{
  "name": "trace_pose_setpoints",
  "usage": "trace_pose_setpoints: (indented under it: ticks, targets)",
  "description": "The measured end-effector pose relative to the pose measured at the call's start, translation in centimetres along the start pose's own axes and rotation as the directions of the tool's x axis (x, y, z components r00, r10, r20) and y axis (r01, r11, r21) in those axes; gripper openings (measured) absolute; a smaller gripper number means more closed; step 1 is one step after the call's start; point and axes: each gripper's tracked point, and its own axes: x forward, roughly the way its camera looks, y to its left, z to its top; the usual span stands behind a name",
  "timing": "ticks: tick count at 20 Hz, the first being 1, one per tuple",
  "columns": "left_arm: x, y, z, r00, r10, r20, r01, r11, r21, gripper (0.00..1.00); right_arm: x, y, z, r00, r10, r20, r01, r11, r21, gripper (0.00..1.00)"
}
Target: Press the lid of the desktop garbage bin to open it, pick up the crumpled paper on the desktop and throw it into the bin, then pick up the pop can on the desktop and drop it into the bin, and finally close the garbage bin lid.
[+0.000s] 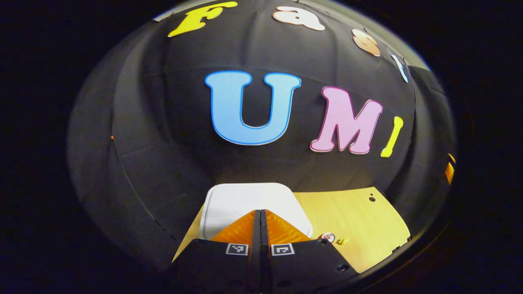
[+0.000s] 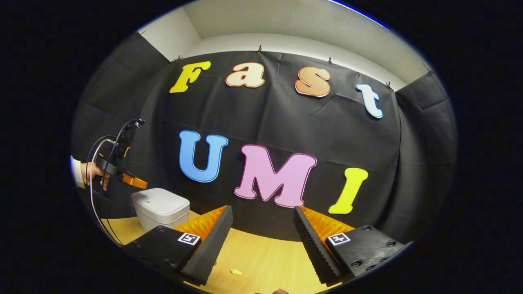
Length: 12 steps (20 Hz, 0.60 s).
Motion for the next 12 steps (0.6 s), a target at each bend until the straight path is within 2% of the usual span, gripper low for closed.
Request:
trace_pose_setpoints:
  ticks: [6,12]
  targets:
    - [3.4,-1.4,-4.4,0.981,-0.017,-0.195,0.02,1.0,0.014,0.06,-0.4,-1.8,-2.4,0.996,-0.068,-0.062,0.068,0.998,0.001,0.96]
    - [3.5,-1.1,-5.0,0.973,0.015,-0.229,-0.017,1.0,-0.007,0.07,-0.3,-1.3,-4.2,0.991,-0.062,-0.118,0.066,0.997,0.031,0.96]
